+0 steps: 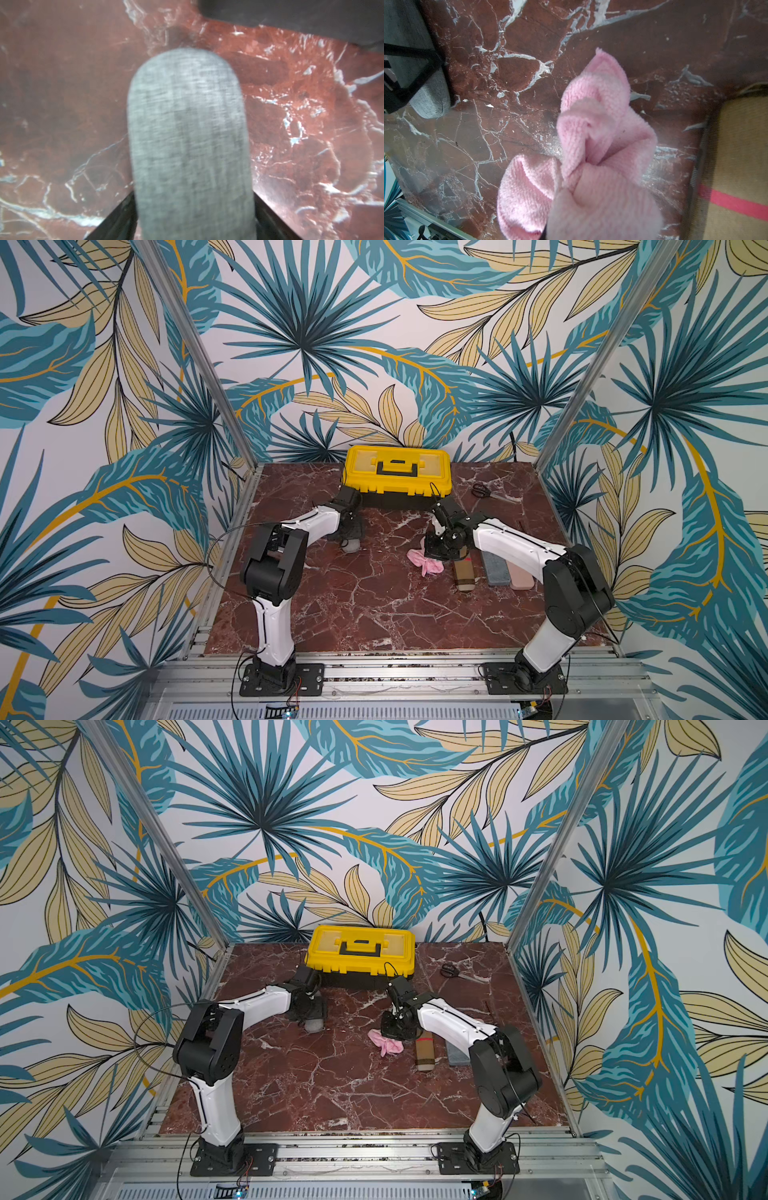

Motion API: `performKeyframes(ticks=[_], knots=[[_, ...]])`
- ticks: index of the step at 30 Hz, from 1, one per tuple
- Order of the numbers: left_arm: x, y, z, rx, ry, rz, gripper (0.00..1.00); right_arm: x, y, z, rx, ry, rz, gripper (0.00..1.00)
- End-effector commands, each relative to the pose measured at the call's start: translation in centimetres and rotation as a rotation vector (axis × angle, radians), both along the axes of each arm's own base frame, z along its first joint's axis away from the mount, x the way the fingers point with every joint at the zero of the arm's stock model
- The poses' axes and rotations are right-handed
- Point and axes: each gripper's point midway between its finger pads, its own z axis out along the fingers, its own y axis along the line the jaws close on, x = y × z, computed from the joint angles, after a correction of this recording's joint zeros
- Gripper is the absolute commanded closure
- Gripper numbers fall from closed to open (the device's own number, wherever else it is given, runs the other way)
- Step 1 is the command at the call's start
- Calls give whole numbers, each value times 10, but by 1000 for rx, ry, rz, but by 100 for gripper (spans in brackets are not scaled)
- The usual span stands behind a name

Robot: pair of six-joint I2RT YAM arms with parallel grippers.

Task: Wipe the eyeglass case
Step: Pick up the eyeglass case from the center of the board.

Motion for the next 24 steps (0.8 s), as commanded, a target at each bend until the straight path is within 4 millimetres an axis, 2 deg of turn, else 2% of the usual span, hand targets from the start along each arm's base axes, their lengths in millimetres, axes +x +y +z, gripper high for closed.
performKeyframes(ticks=[1,6,10,13,15,20,22,24], knots=[[-1,-2,-1,52,26,-51,25,-1,5,-1,17,14,4,100],[-5,0,5,58,15,-53,49,3,8,1,17,12,9,100],[-9,-7,11,24,-20,-93,50,4,8,1,18,8,8,100],[-16,-26,21,-44,-56,-179,51,2,6,2,10,10,11,100],[-24,-40,29,-70,-78,-241,47,2,2,4,-9,-3,16,100],[-63,-78,39,-108,-122,-383,46,-2,-5,1,-45,6,20,100],[-83,-92,45,-98,-145,-446,47,-5,-7,1,-46,10,18,100],[-113,-114,50,-73,-198,-574,47,-9,-12,0,-61,11,19,100]])
